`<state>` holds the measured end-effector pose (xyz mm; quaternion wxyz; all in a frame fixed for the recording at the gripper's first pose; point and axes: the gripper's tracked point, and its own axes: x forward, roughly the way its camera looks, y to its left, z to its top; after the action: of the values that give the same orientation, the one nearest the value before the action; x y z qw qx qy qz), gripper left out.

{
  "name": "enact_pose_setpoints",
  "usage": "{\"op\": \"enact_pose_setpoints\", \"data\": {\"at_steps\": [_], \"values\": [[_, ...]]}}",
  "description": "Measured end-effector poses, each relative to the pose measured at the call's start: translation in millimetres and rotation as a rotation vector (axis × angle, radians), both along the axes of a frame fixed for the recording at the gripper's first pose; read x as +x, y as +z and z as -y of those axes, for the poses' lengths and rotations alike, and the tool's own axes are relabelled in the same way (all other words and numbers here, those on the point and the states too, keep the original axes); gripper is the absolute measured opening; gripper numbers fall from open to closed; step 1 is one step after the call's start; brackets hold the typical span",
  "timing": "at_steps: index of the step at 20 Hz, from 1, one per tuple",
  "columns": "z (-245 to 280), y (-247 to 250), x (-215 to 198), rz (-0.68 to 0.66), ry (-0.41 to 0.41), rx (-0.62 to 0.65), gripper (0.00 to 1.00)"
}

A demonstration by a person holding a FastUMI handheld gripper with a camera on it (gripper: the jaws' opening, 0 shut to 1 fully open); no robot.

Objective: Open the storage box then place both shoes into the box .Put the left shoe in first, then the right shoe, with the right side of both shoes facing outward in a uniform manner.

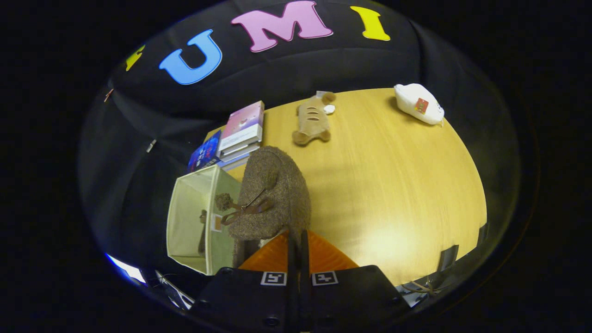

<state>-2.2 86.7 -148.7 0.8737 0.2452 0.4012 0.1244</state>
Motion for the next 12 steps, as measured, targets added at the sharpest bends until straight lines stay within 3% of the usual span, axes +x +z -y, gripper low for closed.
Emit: {"op": "enact_pose_setpoints", "data": {"at_steps": [7,12], "values": [[-98,37,16,0.024,0.083,0.091,0.05],[-152,40,20,0.014,0.105,0.081,0.05]]}}
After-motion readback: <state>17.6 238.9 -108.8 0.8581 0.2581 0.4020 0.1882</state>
